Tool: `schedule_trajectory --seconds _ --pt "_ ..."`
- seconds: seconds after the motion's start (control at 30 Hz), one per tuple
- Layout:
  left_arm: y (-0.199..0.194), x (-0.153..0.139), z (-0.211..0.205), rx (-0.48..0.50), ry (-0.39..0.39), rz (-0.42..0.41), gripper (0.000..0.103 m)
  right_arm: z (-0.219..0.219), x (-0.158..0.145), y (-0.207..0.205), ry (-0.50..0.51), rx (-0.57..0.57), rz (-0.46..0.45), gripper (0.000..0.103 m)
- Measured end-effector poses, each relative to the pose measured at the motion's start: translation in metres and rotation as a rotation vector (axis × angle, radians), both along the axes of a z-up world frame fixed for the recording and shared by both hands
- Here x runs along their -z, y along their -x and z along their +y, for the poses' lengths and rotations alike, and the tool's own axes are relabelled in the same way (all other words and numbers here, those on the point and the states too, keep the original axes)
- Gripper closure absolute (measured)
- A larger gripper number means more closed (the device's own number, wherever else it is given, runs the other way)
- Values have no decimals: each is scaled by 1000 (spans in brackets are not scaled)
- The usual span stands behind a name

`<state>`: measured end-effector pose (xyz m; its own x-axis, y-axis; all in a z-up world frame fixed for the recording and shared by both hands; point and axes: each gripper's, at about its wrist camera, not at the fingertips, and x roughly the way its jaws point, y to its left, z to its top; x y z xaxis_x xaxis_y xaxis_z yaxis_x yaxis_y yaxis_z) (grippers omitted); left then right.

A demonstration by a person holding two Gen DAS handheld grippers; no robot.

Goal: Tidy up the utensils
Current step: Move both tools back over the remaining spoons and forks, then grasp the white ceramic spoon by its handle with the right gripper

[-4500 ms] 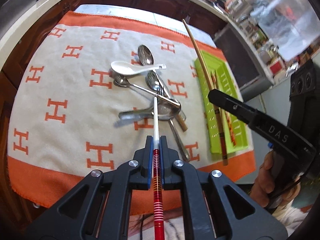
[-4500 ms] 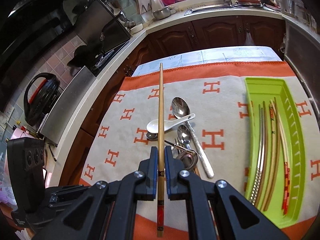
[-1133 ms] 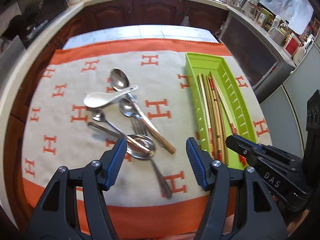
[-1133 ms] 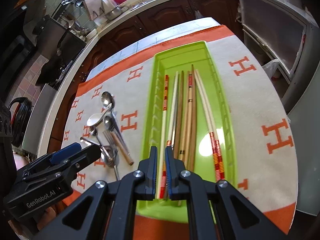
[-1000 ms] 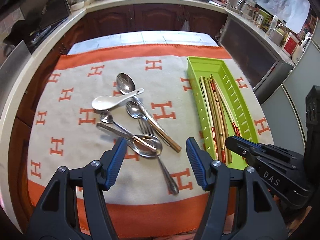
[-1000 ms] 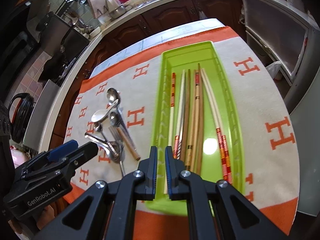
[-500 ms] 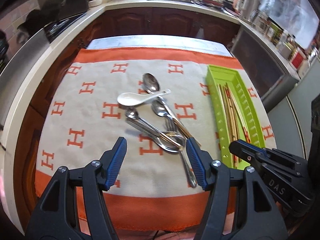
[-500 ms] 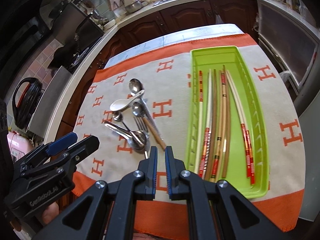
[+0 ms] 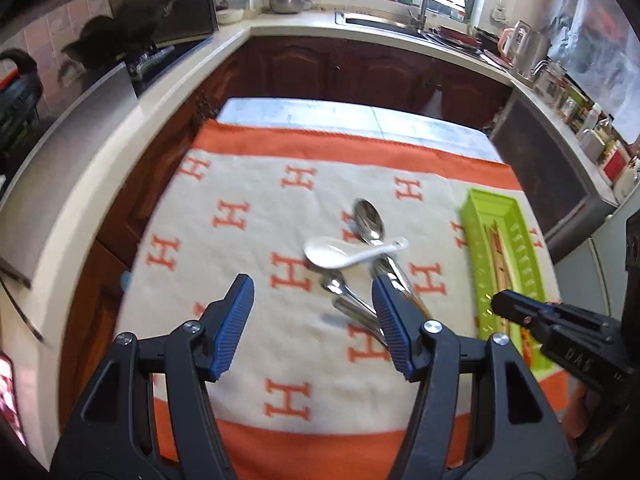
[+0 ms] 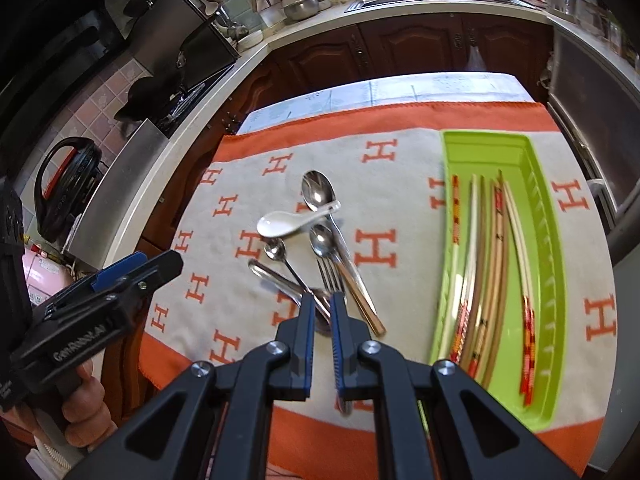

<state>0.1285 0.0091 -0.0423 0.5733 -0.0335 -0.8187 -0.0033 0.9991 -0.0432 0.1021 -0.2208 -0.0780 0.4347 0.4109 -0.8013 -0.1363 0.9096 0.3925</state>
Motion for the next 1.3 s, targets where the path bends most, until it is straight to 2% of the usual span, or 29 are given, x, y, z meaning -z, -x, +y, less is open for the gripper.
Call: schedule_trajectory --seconds 0.17,0.33,0.6,0.7,1.0,1.3 --pt "-25 6 11 -1 -19 32 44 3 -2 -25 -13 0 17 95" --pt "-54 31 21 -14 -33 105 44 7 10 -58 -17 -9 67 95" --pt "-85 82 38 -37 51 214 44 24 44 -97 -48 -34 167 95" --pt "-94 100 41 -34 82 239 44 26 60 -110 -86 -16 210 87" --pt "-113 117 40 -24 66 230 44 47 100 -131 -233 11 341 86" --pt "-118 124 47 -21 85 236 44 65 125 -146 -278 78 396 85"
